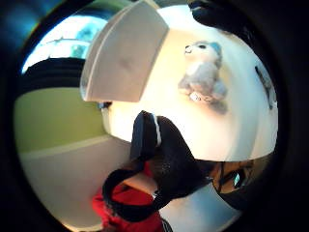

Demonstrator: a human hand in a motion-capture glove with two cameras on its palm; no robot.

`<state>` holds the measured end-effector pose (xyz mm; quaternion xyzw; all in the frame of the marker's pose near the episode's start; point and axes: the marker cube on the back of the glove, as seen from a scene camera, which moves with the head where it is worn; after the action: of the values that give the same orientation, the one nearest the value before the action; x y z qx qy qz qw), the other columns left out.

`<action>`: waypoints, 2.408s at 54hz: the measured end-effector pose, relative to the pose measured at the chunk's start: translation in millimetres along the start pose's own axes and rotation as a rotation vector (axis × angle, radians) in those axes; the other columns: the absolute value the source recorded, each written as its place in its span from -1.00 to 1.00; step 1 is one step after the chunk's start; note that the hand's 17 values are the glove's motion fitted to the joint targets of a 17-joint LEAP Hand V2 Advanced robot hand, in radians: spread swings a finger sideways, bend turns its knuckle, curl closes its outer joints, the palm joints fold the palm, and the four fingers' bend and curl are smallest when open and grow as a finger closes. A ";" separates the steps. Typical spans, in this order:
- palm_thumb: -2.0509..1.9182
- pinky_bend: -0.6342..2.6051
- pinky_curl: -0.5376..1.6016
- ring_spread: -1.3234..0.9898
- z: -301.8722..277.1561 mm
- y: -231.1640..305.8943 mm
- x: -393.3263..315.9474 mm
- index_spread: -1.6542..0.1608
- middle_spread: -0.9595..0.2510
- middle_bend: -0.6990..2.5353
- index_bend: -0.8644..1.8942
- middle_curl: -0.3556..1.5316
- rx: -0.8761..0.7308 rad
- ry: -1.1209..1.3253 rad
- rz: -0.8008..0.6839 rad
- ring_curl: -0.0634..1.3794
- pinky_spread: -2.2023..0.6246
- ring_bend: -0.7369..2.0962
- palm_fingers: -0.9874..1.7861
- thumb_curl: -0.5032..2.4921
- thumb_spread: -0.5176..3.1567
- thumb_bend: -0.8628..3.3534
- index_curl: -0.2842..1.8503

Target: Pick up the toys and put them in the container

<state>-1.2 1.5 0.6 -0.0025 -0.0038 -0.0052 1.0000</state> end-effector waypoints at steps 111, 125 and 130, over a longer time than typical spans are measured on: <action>0.07 0.03 -0.09 0.12 102.6 -82.6 -36.4 0.37 0.45 -0.51 -0.26 -0.38 -0.059 0.037 -0.061 -0.62 0.56 -0.27 -0.25 -0.50 -0.04 -0.59 -0.45; 0.15 0.08 -0.11 0.03 102.2 -86.8 -43.2 0.31 0.39 -0.52 -0.17 -0.48 -0.026 0.103 -0.073 -0.47 0.38 0.04 0.03 -0.44 -0.02 -0.57 -0.40; 0.22 0.11 -0.11 -0.05 103.4 -90.1 -39.7 0.32 0.29 -0.46 -0.19 -0.47 0.044 0.224 -0.067 -0.45 0.30 0.07 0.16 -0.40 -0.01 -0.54 -0.39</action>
<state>-42.6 -87.6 104.2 0.0201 0.1078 -0.0385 0.9932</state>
